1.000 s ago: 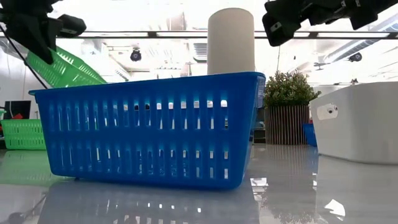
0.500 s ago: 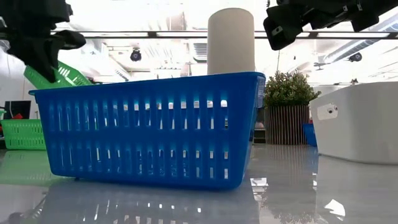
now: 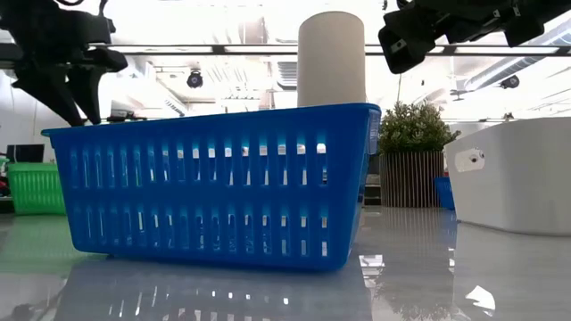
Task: Stack baskets by color
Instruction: Stack the right green bin on the left green bin, then stack the bottom left white bin on the top white bin
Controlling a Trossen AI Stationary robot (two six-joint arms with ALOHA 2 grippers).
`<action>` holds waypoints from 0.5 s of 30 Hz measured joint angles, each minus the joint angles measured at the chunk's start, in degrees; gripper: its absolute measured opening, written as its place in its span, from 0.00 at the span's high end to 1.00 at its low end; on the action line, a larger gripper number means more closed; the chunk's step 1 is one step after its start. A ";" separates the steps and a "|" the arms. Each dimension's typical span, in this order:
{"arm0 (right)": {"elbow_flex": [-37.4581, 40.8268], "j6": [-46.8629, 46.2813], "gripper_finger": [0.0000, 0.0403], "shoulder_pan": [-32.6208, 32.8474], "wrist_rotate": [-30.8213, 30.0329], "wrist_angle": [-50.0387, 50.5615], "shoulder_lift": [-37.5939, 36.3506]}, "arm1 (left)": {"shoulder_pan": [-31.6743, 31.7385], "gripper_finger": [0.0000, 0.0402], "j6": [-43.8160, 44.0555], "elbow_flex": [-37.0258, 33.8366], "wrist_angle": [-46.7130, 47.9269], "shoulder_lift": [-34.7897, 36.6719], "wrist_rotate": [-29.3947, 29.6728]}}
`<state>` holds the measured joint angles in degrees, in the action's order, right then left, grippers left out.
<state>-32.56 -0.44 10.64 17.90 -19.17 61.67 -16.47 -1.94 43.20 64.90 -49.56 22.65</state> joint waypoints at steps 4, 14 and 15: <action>0.00 0.01 0.63 0.01 0.01 -0.01 0.00 | 0.00 0.70 0.05 0.00 -0.13 -0.50 0.00; 0.13 -0.38 0.63 0.01 -0.03 -0.51 0.02 | -0.02 0.70 0.32 0.31 -17.38 -4.34 -3.77; 0.15 -0.79 0.63 0.01 -0.04 -0.74 0.02 | -0.03 0.70 0.31 0.60 -19.89 -5.09 -4.42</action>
<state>-32.40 -1.23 10.66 17.86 -19.91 61.69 -16.50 -1.63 43.80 45.01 -54.65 18.23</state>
